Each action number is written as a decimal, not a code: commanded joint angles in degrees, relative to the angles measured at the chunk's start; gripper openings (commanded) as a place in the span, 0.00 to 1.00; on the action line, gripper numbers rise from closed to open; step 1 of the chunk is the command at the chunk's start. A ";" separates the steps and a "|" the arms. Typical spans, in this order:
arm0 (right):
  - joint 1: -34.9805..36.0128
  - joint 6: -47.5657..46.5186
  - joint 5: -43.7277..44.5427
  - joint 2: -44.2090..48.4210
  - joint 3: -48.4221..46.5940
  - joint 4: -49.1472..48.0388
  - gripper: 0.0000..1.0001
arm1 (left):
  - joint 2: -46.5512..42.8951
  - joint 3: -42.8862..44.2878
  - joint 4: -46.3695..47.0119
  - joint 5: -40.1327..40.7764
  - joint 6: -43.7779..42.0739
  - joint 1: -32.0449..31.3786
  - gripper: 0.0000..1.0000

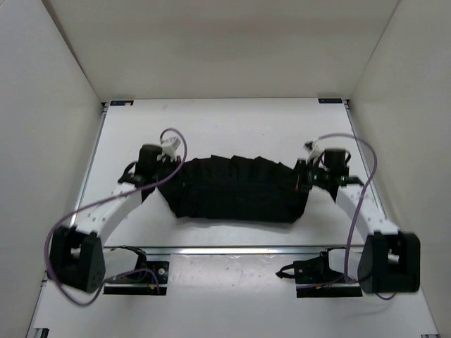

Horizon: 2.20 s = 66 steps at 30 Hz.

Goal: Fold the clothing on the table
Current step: Flatten the skirt out

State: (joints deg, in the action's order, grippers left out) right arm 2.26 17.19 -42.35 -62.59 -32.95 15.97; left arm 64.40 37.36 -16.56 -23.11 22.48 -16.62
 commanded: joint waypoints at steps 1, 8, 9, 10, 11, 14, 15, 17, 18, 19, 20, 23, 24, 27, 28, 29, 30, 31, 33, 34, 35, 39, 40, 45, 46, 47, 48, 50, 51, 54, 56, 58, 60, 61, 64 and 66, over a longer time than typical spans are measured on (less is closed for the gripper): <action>-3.84 -6.11 4.21 -10.58 -17.69 -3.93 0.00 | 10.10 14.78 7.85 4.65 -3.93 2.03 0.00; -9.64 -6.55 1.66 -31.70 -67.78 2.21 0.01 | 36.40 66.80 0.39 4.56 -7.62 5.37 0.00; -9.82 -6.90 2.00 -32.50 -70.99 3.71 0.00 | 37.37 71.92 0.21 5.79 -8.76 5.55 0.00; -9.65 -7.52 2.53 -32.86 -75.11 3.98 0.00 | 37.29 74.32 -0.05 5.80 -9.73 4.85 0.00; -9.65 -8.13 2.71 -32.77 -76.29 4.16 0.00 | 36.59 75.91 -0.58 6.58 -12.00 4.67 0.00; -8.59 -11.30 5.16 -26.21 -65.20 1.45 0.00 | 30.88 67.54 0.73 6.15 -14.57 3.35 0.00; -8.59 -12.17 4.91 -24.27 -61.40 -0.13 0.00 | 27.91 61.05 1.17 5.11 -15.09 3.52 0.00; -9.11 -11.39 0.79 -17.52 -45.00 -2.67 0.00 | 22.28 48.94 2.22 3.26 -15.53 2.74 0.00; -8.60 -11.22 -1.14 -15.57 -41.01 -3.91 0.00 | 18.00 40.50 2.75 2.73 -16.32 2.56 0.00; -7.11 -10.95 -0.29 -11.37 -32.61 -4.01 0.00 | 13.60 37.29 2.58 2.64 -16.59 1.25 0.00; -6.40 -11.47 0.42 -6.98 -24.44 -3.75 0.00 | 11.38 29.95 1.71 3.24 -17.64 -0.50 0.00; -0.96 -12.97 4.63 1.47 -9.99 1.24 0.00 | 0.66 13.93 -0.92 5.18 -15.46 -5.07 0.00; 0.71 -12.80 5.69 2.72 -7.85 3.61 0.00 | -3.19 8.74 -2.41 5.27 -13.19 -5.87 0.00; 2.31 -11.57 6.84 7.12 -1.42 8.97 0.02 | -10.50 -0.59 -5.58 3.26 -6.95 -5.09 0.00; 1.96 -11.04 5.80 8.52 0.06 8.82 0.09 | -12.70 -2.11 -6.29 2.82 -5.36 -4.04 0.00; 2.13 -11.13 5.61 9.49 0.43 9.17 0.20 | -13.42 -3.51 -7.60 2.64 -5.17 -3.51 0.04; 3.00 -10.86 6.74 9.94 -0.44 9.87 0.34 | -14.73 -4.66 -8.57 2.20 -4.21 -3.16 0.14; 3.62 -10.69 7.36 10.29 -0.71 9.79 0.40 | -14.92 -5.02 -8.41 1.59 -3.76 -2.98 0.41; 3.19 -9.90 7.46 10.56 -1.24 9.18 0.57 | -14.92 -4.50 -9.72 2.63 -3.58 -2.98 0.72; 1.71 -9.46 5.98 10.64 -1.15 9.00 0.59 | -14.83 -4.06 -9.72 2.90 -3.32 -2.98 0.96; -0.13 -8.76 4.40 10.03 -1.41 9.26 0.61 | -14.83 -3.79 -9.64 3.33 -2.97 -2.54 0.99; -1.65 -8.58 5.33 8.63 -3.61 12.24 0.61 | -15.27 -1.51 -9.11 2.98 -1.57 -0.34 0.99; -0.78 -8.75 5.95 8.01 -4.40 13.29 0.58 | -15.10 -1.24 -9.19 2.81 -1.74 -0.34 0.99; 4.75 -7.27 3.24 6.16 -5.02 13.92 0.54 | -12.29 -2.03 -10.07 -3.34 -4.20 -3.32 0.98; 5.55 -6.74 3.06 6.07 -4.67 13.83 0.53 | -12.46 -2.12 -10.77 -4.56 -4.55 -4.55 0.95; 7.21 -5.60 3.93 6.07 -4.49 13.39 0.54 | -12.11 -2.47 -11.65 -5.53 -4.46 -4.99 0.94; 9.84 -4.54 5.24 6.25 -3.80 13.13 0.54 | -12.28 -2.73 -12.27 -6.15 -4.46 -5.43 0.89; 11.61 -3.92 5.70 6.60 -2.82 12.86 0.55 | -12.98 -3.35 -15.16 -5.28 -4.11 -5.27 0.84; 12.76 -3.22 5.70 6.69 -1.95 12.43 0.55 | -13.94 -3.61 -15.69 -3.71 -3.68 -5.61 0.83; 13.91 -2.69 7.88 6.34 -0.01 12.42 0.55 | -16.14 -3.79 -18.69 2.78 0.79 -4.39 0.76; 14.44 -2.43 9.39 3.89 0.86 12.77 0.48 | -15.62 -3.53 -18.52 4.21 4.83 -1.15 0.55; 13.47 -3.21 9.82 1.26 1.39 12.25 0.35 | -13.26 -3.00 -16.94 5.44 7.13 -0.60 0.27; 12.51 -3.74 8.95 -1.65 1.31 10.85 0.24 | -10.90 -2.21 -14.66 10.61 10.12 -3.14 0.17; 12.33 -4.18 9.30 -3.57 0.87 9.97 0.21 | -8.88 -2.03 -14.38 11.59 10.30 -4.02 0.11; 12.76 -4.71 10.17 -9.54 -2.63 9.17 0.06 | -2.03 -1.77 -12.88 11.16 10.13 -3.60 0.00; 13.21 -5.50 10.27 -13.07 -5.10 8.30 0.01 | 1.93 -0.37 -13.41 13.44 8.91 -4.03 0.00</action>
State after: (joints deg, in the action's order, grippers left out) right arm 14.98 13.06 -32.99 -72.51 -33.47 27.86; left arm 62.67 34.33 -30.81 -13.80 30.74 -20.38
